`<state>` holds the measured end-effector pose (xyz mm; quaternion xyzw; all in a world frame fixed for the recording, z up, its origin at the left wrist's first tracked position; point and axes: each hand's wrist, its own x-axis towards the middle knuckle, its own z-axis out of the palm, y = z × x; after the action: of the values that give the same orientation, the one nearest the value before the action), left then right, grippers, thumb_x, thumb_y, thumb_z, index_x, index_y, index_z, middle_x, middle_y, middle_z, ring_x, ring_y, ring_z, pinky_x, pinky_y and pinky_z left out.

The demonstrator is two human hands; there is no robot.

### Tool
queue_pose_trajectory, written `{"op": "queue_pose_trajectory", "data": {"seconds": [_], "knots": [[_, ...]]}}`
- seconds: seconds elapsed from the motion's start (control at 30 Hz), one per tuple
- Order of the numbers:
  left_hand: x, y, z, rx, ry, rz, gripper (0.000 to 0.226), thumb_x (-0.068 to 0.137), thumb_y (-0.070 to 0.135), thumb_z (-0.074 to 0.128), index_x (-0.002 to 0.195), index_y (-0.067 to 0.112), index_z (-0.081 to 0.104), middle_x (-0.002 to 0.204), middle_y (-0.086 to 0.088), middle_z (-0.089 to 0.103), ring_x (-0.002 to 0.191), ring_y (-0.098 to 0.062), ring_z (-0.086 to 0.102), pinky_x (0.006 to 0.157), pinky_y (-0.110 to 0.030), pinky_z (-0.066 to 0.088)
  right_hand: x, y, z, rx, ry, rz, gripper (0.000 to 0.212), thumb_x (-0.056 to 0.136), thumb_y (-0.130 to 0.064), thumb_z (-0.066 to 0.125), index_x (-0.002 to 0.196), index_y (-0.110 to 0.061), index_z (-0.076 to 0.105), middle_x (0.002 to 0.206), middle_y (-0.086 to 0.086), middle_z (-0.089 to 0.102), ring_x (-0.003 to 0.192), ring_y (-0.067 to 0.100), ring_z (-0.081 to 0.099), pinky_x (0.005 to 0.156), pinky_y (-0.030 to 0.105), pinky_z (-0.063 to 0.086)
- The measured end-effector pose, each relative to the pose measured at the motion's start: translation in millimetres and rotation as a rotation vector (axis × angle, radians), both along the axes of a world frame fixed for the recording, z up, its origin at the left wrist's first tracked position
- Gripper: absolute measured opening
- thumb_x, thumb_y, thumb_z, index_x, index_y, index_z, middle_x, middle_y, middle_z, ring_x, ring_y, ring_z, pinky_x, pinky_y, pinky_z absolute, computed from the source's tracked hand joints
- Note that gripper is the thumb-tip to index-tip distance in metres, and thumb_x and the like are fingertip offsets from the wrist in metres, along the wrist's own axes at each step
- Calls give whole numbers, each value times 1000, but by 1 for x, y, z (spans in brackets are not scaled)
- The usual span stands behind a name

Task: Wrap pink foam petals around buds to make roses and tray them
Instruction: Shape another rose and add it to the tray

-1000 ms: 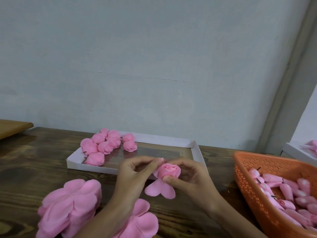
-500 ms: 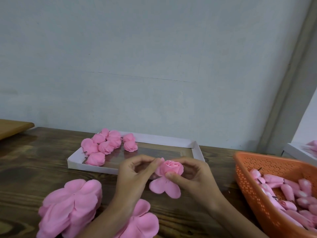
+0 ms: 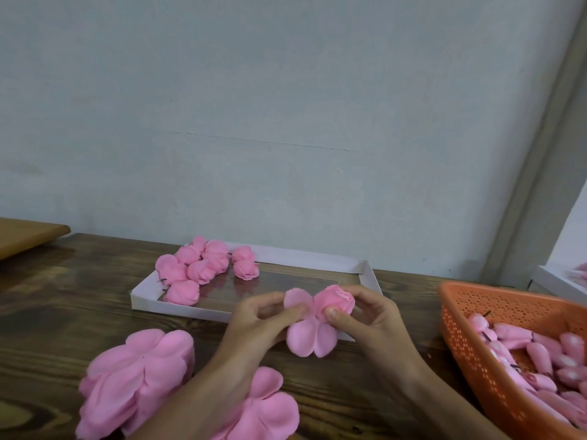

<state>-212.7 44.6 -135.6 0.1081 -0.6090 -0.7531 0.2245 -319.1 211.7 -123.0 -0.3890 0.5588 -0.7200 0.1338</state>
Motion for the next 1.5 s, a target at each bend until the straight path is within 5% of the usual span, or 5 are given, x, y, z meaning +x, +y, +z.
{"op": "queue_pose_trajectory", "data": {"seconds": [0.3,0.67,0.83,1.23,1.5], "knots": [[1,10,0,-107,-15,169,9,80,23,88,86,20,81,89,-7,81,88,-24,78,71,-33,58,10,3,8,131,176,58,25,79,-17,83,101,-27,83,106,3,81,102,17,75,82,26,60],[12,16,9,-154,221,85,25,81,38,74,97,23,86,96,-8,82,93,-21,78,76,-25,61,10,1,11,158,282,-36,24,76,-22,88,100,-26,84,119,-9,74,112,15,71,80,25,61],[15,14,14,-243,247,67,23,89,36,69,92,17,83,91,-6,79,89,-17,76,76,-24,59,10,1,12,130,208,-48,56,71,-19,92,122,-23,72,115,-6,78,106,17,76,81,25,62],[7,10,8,-271,124,-4,33,78,29,91,109,27,80,110,2,80,106,-13,75,85,-19,57,0,4,13,0,126,-96,33,77,-10,81,108,-1,75,103,11,80,96,23,77,81,24,60],[-3,7,-5,77,52,45,39,67,32,96,96,10,84,96,-20,79,89,-31,77,78,-34,61,-1,9,14,30,101,36,19,82,-16,88,99,-12,79,96,12,78,90,19,74,80,26,59]]}}
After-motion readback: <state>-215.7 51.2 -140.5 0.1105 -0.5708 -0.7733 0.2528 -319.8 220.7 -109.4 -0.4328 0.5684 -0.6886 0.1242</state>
